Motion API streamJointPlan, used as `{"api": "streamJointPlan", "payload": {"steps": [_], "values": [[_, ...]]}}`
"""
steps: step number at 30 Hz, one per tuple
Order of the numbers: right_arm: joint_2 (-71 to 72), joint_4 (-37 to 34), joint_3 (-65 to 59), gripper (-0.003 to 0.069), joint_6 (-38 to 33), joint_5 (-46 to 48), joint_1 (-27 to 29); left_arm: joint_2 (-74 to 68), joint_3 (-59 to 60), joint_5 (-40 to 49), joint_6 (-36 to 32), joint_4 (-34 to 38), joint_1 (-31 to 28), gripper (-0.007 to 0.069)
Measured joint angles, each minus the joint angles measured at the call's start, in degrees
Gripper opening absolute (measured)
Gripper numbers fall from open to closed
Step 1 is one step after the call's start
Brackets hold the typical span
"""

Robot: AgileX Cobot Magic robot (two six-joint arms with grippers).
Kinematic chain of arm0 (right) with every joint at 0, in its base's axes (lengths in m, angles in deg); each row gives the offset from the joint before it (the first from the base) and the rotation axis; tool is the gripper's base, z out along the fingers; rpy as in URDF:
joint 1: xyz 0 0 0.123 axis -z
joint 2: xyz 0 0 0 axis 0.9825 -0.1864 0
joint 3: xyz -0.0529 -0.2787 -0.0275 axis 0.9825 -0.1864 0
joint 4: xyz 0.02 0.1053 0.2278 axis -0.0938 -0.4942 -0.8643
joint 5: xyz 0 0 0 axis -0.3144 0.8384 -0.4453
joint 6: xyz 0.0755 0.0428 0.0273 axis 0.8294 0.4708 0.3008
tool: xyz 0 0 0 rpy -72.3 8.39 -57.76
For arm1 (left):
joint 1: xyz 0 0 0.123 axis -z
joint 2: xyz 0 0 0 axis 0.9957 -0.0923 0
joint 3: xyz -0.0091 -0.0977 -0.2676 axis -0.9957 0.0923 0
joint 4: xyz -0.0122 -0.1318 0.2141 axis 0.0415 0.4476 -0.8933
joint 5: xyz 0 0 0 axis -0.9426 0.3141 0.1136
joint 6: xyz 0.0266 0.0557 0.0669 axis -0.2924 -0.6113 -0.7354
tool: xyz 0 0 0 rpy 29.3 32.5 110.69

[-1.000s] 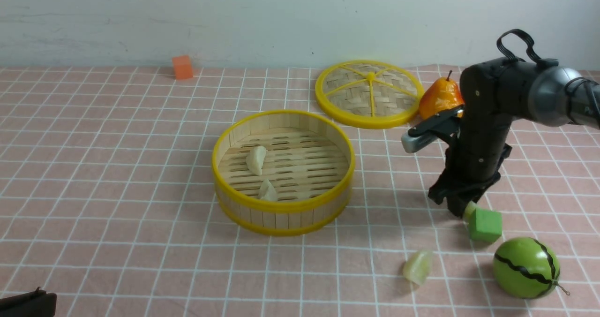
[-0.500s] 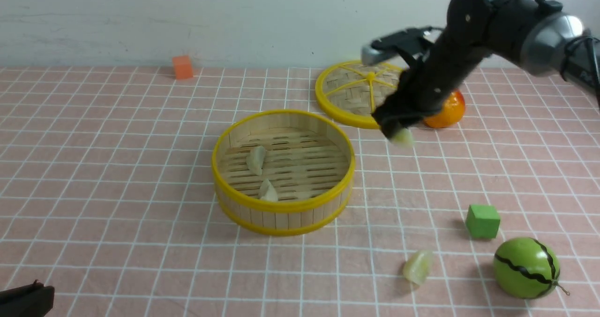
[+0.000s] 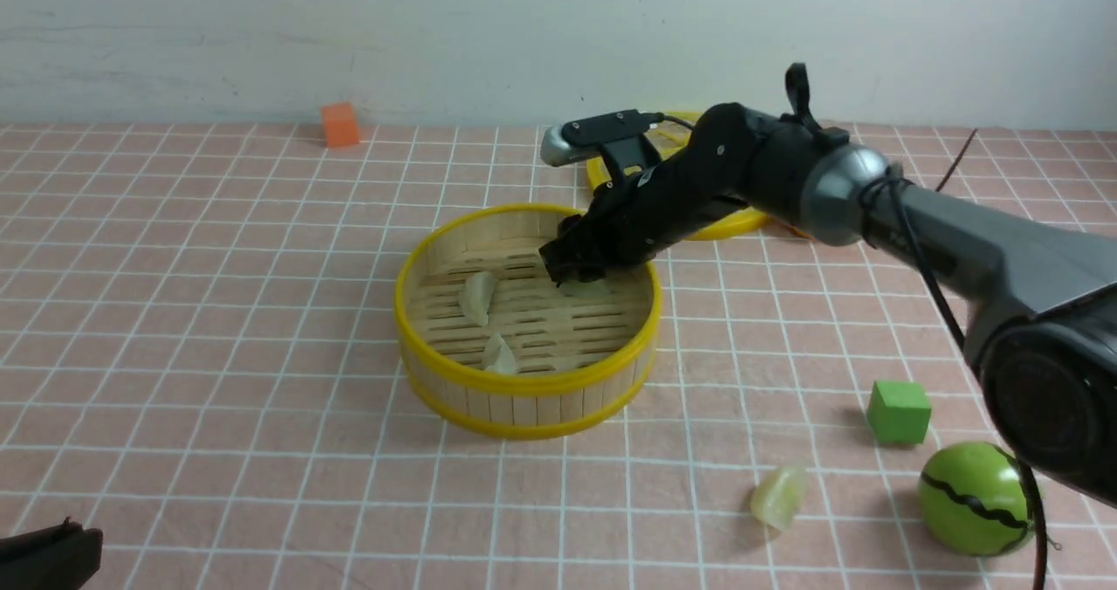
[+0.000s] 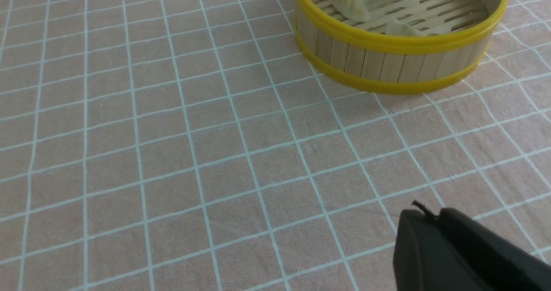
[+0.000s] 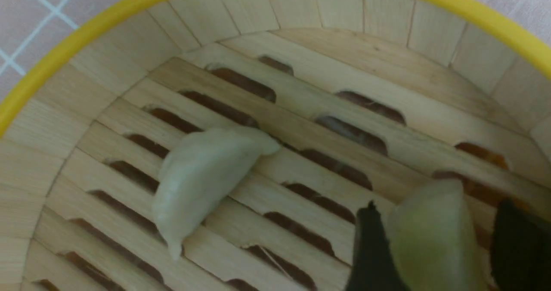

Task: Put the dumplings into the steamer on the table with the pink tablecloth.
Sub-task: 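Place the dumpling in the bamboo steamer basket with the right gripper, then reach for and grasp a dumpling lying on the table beside the steamer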

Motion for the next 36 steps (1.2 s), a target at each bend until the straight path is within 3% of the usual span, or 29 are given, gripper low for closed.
{"api": "streamJointPlan", "payload": {"steps": [4,7,11,12,16,23,24,29,36], "values": [[4.81,0.59,-0.04,0.0563,1.66,5.28,0.05,0.0,0.0,-0.1,0.0,0.0,0.0,0.0039],[10.72,2.06,-0.04,0.059,1.79,10.21,0.11,0.0,0.0,-0.1,0.0,0.12,0.0,0.0039],[20.31,3.6,0.15,0.0559,3.16,20.64,0.21,0.0,0.01,-0.12,0.0,0.16,0.0,0.0039],[23.18,3.6,0.25,0.0528,3.34,27.04,0.21,0.0,0.06,-0.38,0.04,0.16,0.0,0.0039],[25.5,3.36,-3.03,0.0463,4.69,32.18,0.16,0.0,0.13,-0.59,2.03,0.24,0.0,0.0039],[25.2,8.69,-26.25,0.0433,9.66,31.75,0.16,0.0,0.13,-0.53,5.57,0.24,0.0,0.0039],[26.67,10.18,-35.08,0.0432,10.43,31.7,0.16,0.0,0.13,-0.32,5.77,0.24,0.0,0.0042],[32.47,11.42,-48.22,0.0432,10.78,28.12,0.16,0.0,0.13,-0.08,5.87,0.06,0.0,0.005],[34.17,13.76,-54.02,0.0432,17.73,6.9,0.16,0.0,0.13,-1.91,5.87,-1.06,0.0,0.0057]]}}
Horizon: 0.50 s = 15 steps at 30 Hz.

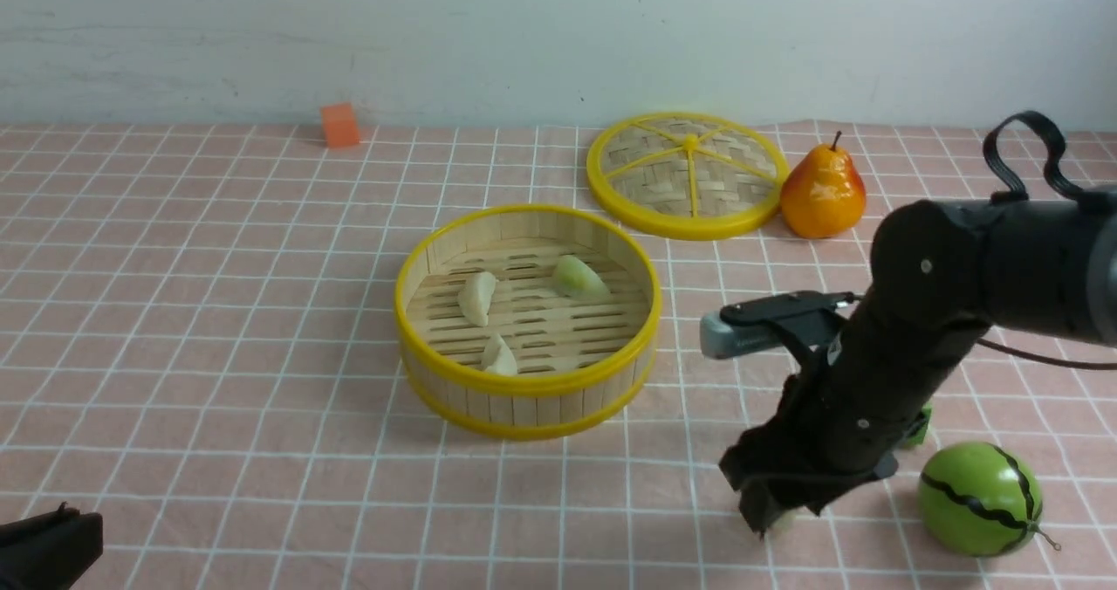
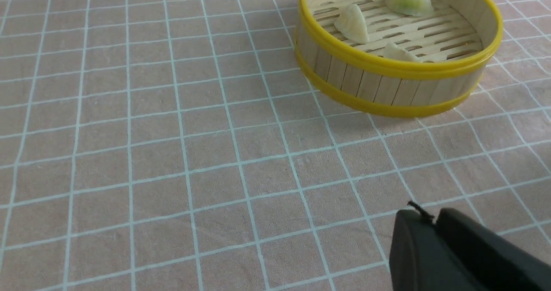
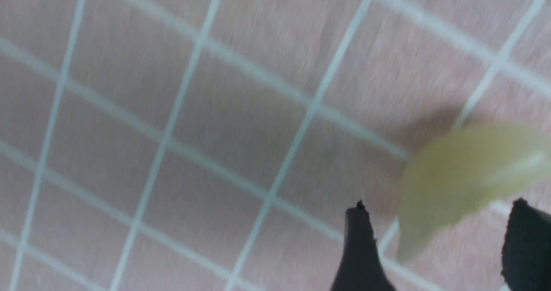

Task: Put the dumplings into the steamer on the table with the pink tablecloth.
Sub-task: 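Reach for and grasp a dumpling lying on the table beside the steamer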

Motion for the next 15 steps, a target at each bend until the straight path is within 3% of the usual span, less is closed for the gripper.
{"api": "streamJointPlan", "payload": {"steps": [7,11,15], "values": [[-4.08,0.35,0.0,0.0413,3.52,-4.82,0.0,0.0,0.0,-0.12,0.0,-0.23,0.0,0.0058],[-4.21,0.65,0.07,0.0276,1.02,-5.06,0.0,0.0,0.0,-0.12,0.0,-0.65,0.0,0.0068],[-3.64,0.65,0.12,0.0265,-1.44,-4.59,0.0,0.0,0.0,-0.15,0.02,-0.71,0.0,0.0071]]}}
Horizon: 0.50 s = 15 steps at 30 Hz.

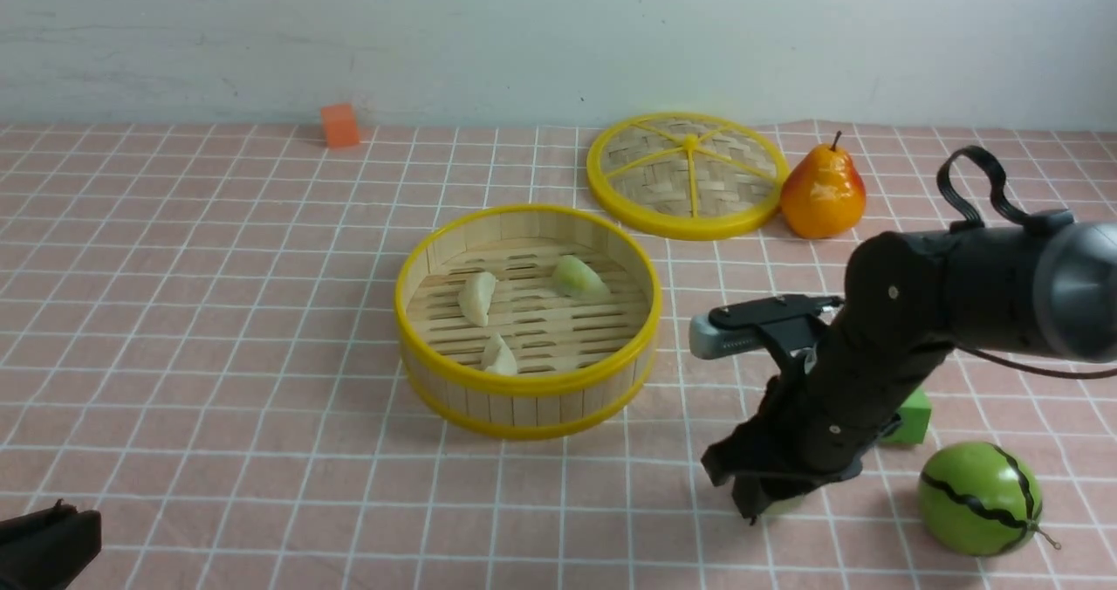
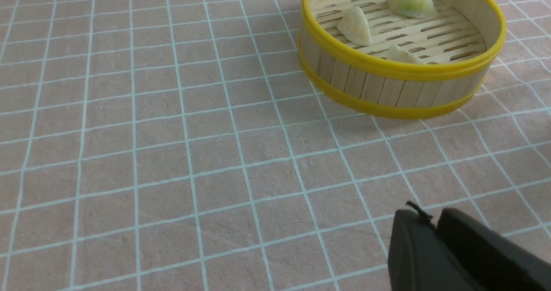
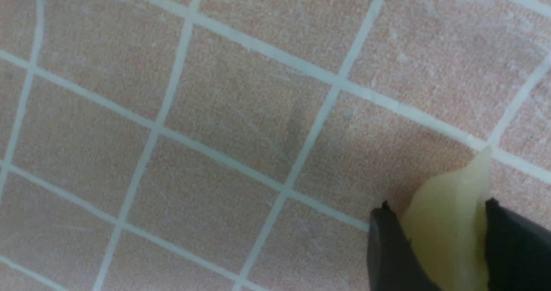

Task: Put the dumplings into the steamer on the table with the pink tablecloth.
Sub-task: 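Reach for and grasp a dumpling lying on the table beside the steamer, then place the dumpling in the bamboo steamer basket with the right gripper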

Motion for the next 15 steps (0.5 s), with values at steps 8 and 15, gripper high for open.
{"api": "streamJointPlan", "payload": {"steps": [8,15], "values": [[5.16,-4.93,9.08,0.0258,-4.35,4.55,-0.38,0.0,0.0,-0.18,0.0,-0.11,0.0,0.0076],[2.95,-17.44,18.71,0.0256,-21.28,-6.74,-4.39,0.0,0.0,-1.27,0.11,-0.16,0.0,0.0081]]}}
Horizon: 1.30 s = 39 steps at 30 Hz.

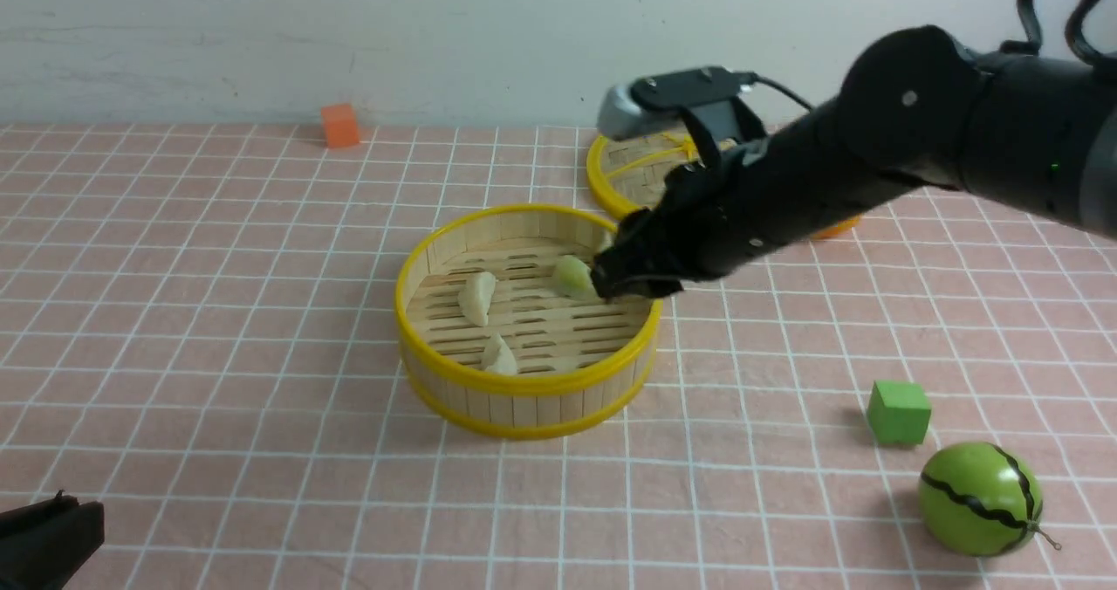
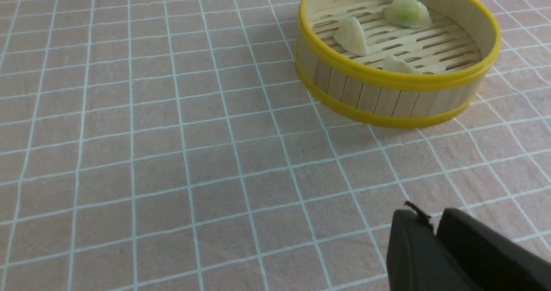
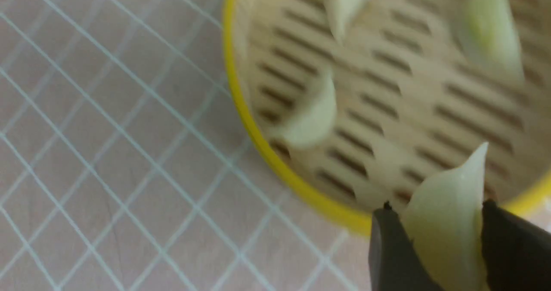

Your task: Put the dumplings into the steamer on the table with the pink tablecloth.

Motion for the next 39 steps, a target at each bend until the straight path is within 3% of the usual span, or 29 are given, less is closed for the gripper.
{"api": "streamJointPlan", "payload": {"steps": [2,4,8,12,18,23,27,31,32,33,35,39], "values": [[-4.57,-4.43,1.24,0.0255,-8.84,-7.81,-1.19,0.0,0.0,-0.07,0.0,0.0,0.0,0.0083],[-8.48,-8.09,1.33,0.0255,-12.84,-12.82,-1.36,0.0,0.0,-0.11,0.0,0.0,0.0,0.0086],[-14.71,-15.44,1.17,0.0255,-17.57,-18.59,-1.36,0.0,0.0,-0.11,0.0,0.0,0.0,0.0089],[-15.55,-19.28,1.02,0.0265,-19.18,-18.46,-1.36,0.0,0.0,-0.24,0.0,0.0,0.0,0.0091],[-12.4,-19.92,1.24,0.0487,-19.4,-13.51,-1.14,0.0,0.0,-0.05,0.0,0.0,0.0,0.0092],[-7.67,-18.94,1.24,0.0524,-19.4,-7.76,0.32,0.0,0.0,0.37,0.0,0.0,0.0,0.0092],[-0.06,-16.71,1.24,0.0447,-19.26,0.96,2.08,0.0,0.0,0.43,0.0,0.0,0.0,0.0097],[15.19,-10.35,1.29,0.021,-13.9,13.44,4.55,0.0,0.0,0.6,0.0,0.0,0.0,0.0106],[15.9,-9.68,1.29,0.0199,-13.64,14.36,4.84,0.0,0.0,0.6,0.0,0.0,0.0,0.0106],[21.58,-7.0,1.29,0.0105,-11.71,17.31,5.93,0.0,0.0,0.6,0.0,0.0,0.0,0.0107],[27.19,-3.69,1.36,0.0025,-9.18,20.18,7.3,0.0,0.0,0.6,0.0,0.0,0.0,0.0108],[38.69,4.18,0.59,-0.0018,-3.43,23.12,10.15,0.0,0.0,0.6,0.0,0.0,0.0,0.011]]}}
